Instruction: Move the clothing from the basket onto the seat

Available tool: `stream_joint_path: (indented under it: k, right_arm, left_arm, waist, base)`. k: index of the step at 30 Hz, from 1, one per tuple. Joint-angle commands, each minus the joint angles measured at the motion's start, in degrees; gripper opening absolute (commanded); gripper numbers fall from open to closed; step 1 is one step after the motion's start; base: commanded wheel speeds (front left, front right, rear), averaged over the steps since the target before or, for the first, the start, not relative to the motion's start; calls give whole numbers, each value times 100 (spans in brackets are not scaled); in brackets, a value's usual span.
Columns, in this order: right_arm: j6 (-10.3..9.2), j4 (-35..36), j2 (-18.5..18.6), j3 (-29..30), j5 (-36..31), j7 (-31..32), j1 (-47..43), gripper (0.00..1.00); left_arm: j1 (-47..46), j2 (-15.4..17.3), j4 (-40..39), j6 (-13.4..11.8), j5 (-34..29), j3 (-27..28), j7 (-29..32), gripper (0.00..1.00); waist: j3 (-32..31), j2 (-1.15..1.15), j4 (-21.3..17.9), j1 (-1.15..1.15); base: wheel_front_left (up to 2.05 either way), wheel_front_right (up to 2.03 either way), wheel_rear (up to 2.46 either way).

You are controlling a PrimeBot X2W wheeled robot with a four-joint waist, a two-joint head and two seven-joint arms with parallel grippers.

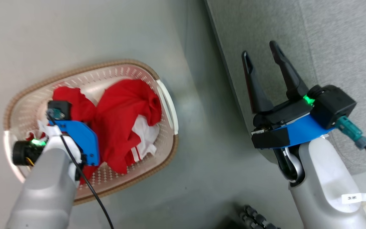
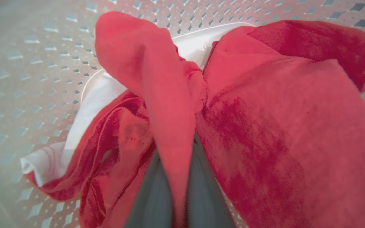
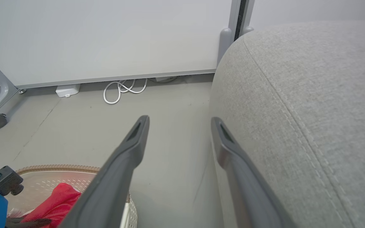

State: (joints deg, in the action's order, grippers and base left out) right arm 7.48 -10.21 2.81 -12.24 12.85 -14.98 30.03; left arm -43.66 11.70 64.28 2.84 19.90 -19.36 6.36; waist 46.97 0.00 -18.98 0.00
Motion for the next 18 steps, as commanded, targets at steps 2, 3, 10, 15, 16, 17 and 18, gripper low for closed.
stream_joint_path:
  k: [2, 3, 10, 15, 16, 17, 18]
  right_arm:
    - [2, -215, 16, 33, -194, -29, -143, 100]
    - [2, -215, 16, 33, -194, -29, -143, 100]
    - [2, -795, 20, 146, -573, 53, -381, 100]
    - [2, -1032, 19, 299, -709, 181, -695, 100]
    - [2, -1059, 19, 316, -721, 222, -760, 100]
    - [2, -1081, 18, 333, -725, 232, -823, 100]
    - [2, -1094, 19, 340, -716, 272, -886, 100]
  left_arm:
    - [105, -140, 77, 69, 37, -74, -102, 0]
    - [105, -140, 77, 69, 37, -74, -102, 0]
    - [364, -487, 191, 257, 65, -274, -425, 0]
    - [554, -709, 237, 371, 69, -496, -567, 0]
    - [578, -740, 230, 387, 71, -544, -588, 0]
    - [603, -767, 216, 402, 84, -599, -602, 0]
    - [625, -788, 197, 421, 102, -649, -604, 0]
  waist:
    - [-674, 0, 245, 0]
    - [-674, 0, 245, 0]
    - [-1821, 0, 651, 0]
    - [-2644, 0, 975, 0]
    - [-2788, 0, 1029, 0]
    - [-2928, 0, 1085, 0]
    - [-3047, 0, 1134, 0]
  base:
    - [0, 0, 0]
    - [0, 0, 0]
    - [0, 0, 0]
    - [0, 0, 0]
    - [0, 0, 0]
    - [0, 0, 0]
    - [0, 0, 0]
